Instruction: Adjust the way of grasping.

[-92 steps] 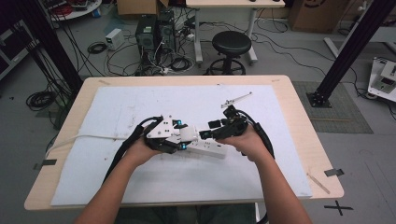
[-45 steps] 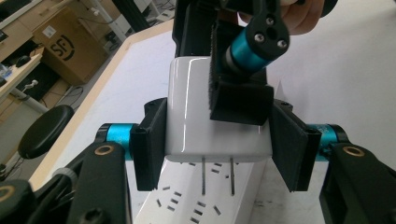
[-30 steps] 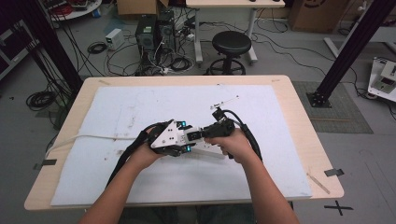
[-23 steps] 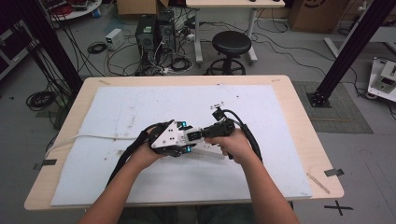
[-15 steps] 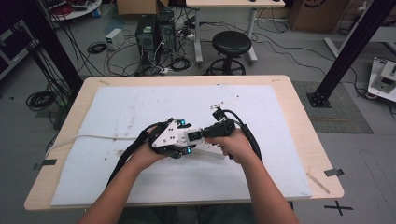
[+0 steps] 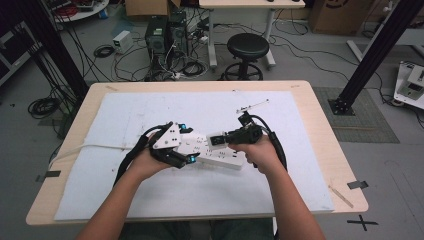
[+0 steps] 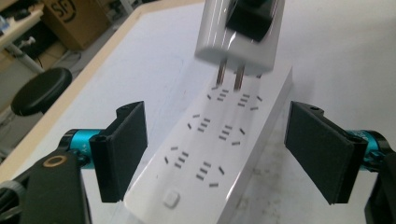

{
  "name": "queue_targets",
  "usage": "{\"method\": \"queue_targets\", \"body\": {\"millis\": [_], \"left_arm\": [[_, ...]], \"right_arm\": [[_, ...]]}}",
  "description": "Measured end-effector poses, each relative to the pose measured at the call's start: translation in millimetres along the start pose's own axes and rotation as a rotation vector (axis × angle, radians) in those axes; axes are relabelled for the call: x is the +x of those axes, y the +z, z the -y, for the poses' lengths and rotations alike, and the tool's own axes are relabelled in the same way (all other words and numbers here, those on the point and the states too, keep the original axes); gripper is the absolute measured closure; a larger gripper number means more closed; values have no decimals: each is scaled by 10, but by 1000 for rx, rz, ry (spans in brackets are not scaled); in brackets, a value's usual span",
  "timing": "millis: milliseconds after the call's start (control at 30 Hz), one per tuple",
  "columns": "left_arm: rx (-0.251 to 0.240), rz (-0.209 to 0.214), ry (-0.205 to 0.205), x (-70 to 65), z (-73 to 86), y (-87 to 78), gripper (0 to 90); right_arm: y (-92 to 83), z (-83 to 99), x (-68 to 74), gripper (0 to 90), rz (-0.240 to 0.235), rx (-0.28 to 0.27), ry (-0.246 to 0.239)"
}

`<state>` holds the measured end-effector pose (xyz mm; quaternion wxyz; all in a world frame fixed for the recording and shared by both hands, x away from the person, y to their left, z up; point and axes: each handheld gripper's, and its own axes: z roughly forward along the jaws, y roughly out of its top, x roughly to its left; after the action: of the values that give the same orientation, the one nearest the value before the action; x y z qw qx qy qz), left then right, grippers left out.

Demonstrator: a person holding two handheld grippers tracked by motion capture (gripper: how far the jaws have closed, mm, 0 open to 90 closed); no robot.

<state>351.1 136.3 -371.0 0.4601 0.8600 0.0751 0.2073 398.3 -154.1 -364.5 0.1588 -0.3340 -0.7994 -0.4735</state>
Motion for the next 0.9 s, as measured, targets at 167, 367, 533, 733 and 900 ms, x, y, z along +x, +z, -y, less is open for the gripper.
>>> {"method": "queue_targets", "body": {"millis": [167,367,533,733,900], "left_arm": [[44,20,-37,52,33,-87,210],[124,3,-82,184,57,-278,200],[174,-7,-104,278,51,-403,200],[221,-18,-142,387,83,-495,200],[296,9,-184,519,124,-555,200]], "right_arm": [[-88,-7,41,633,37,-9,-29],[-207,-23,113,632,100,5,-76],[-292,-39,153,633,133,11,-98],[-342,-54,194,633,163,21,-114],[-370,-71,183,632,189,22,-131]]}}
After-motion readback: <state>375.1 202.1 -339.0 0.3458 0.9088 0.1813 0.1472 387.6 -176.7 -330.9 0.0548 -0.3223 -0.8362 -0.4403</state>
